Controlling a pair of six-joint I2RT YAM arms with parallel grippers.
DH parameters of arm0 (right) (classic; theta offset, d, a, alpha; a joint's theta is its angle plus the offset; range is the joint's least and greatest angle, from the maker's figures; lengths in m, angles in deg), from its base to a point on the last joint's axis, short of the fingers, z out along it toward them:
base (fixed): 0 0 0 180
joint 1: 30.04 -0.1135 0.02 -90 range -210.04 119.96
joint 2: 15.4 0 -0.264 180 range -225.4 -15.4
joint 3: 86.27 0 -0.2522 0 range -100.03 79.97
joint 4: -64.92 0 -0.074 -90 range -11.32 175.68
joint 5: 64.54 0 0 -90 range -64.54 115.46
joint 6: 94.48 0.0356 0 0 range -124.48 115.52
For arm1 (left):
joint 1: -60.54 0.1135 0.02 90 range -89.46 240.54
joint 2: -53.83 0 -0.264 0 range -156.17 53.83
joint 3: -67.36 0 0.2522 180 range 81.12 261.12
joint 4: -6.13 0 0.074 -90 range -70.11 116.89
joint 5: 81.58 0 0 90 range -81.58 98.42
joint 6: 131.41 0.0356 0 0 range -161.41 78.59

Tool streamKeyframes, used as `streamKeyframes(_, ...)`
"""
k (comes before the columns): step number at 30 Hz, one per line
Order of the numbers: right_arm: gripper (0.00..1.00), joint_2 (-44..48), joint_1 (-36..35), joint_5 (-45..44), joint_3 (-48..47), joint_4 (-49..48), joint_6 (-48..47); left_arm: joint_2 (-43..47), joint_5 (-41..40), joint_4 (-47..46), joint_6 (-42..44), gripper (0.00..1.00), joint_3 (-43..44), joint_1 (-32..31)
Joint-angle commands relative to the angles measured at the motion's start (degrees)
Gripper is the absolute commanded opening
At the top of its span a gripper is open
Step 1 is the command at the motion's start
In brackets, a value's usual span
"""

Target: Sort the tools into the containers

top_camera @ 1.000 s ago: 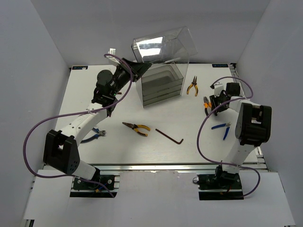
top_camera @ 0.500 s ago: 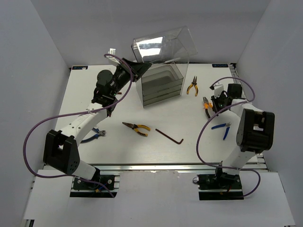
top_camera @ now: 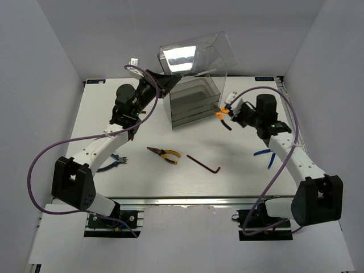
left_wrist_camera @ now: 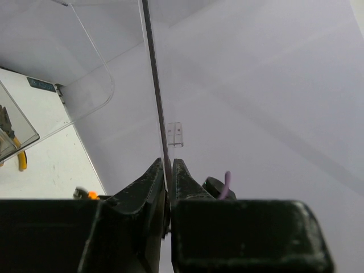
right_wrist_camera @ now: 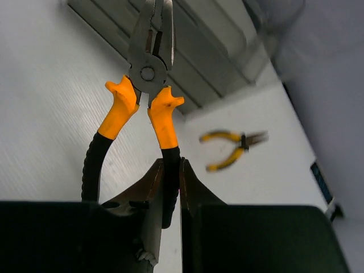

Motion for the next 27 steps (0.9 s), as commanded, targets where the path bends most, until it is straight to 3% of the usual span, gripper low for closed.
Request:
streamKeyframes(1,0.00,1.4,-7.3,-0.6,-1.0,-9.9,-6.6,4.0,-1.4,-3.2,0.2,0.15,1.3,0.0)
streamKeyframes(2,0.00,-0.9,-11.9,-3.4,-3.5,-12.8,-10.9,4.0,-1.5,-3.5,0.0,0.15,1.1,0.0)
streamKeyframes(9,0.00,-10.3,-18.0,-8.9,-10.2,-21.4,-21.1,4.1,-2.2,-3.9,-0.9,0.15,1.2,0.1)
streamKeyframes(18,0.00,-20.8,-19.6,-12.2,-17.8,-31.3,-31.8,4.0,-2.6,-4.3,-1.3,0.15,2.0,0.0)
streamKeyframes(27,0.00,-29.4,-20.8,-16.5,-19.4,-43.6,-34.9,4.0,-2.2,-4.7,-1.9,0.15,1.5,0.1)
